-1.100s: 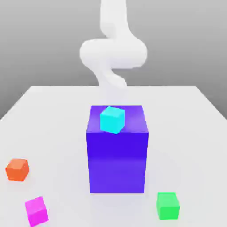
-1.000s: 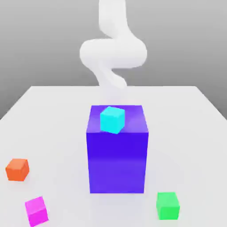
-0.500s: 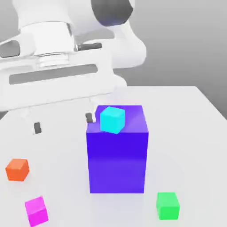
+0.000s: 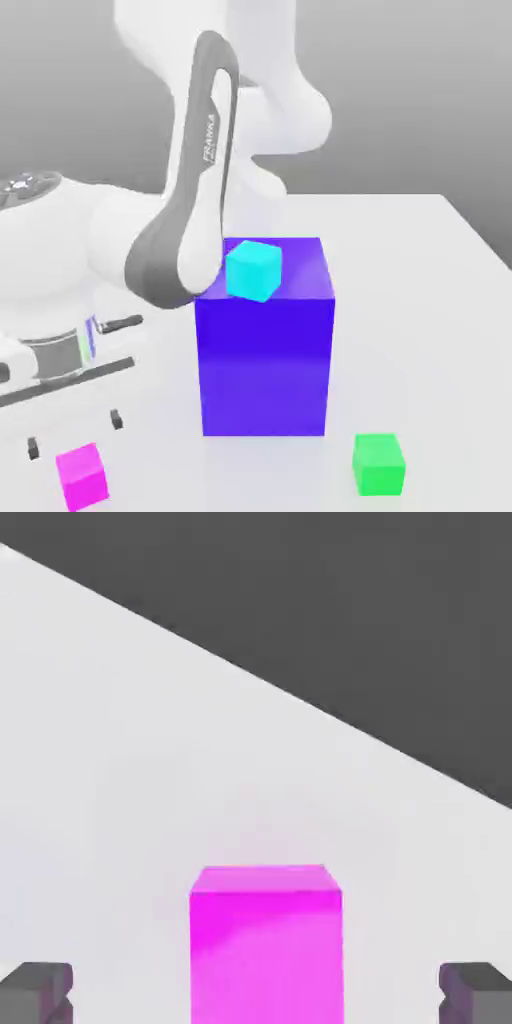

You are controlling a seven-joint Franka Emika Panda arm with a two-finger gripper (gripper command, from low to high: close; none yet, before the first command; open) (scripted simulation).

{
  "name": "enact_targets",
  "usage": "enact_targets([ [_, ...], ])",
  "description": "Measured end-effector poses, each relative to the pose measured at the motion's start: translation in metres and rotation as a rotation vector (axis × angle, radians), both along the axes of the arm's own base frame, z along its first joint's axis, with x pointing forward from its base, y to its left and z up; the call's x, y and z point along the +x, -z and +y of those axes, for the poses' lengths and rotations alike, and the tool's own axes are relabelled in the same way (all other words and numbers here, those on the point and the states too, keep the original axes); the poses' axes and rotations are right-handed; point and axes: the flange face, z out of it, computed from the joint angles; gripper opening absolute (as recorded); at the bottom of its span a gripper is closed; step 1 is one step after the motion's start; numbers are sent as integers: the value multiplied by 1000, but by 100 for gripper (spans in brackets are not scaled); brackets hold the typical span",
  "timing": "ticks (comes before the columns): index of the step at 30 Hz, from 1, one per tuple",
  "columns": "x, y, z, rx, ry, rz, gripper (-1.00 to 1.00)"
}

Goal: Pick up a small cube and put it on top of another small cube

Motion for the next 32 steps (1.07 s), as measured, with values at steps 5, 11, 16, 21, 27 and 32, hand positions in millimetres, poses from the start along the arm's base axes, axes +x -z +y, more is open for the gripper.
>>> enact_targets([
  [5,-2,27,0,1,0,3,-100],
  [11,-1,7,-1,0,-1,4,-100],
  [16,13,-34,63,18,-98,14,-100],
  [21,17,-52,188,26,-299,23,-100],
  [27,-13,-49,335,4,-556,9,-100],
  [32,-19,-25,349,1,-582,7,100],
])
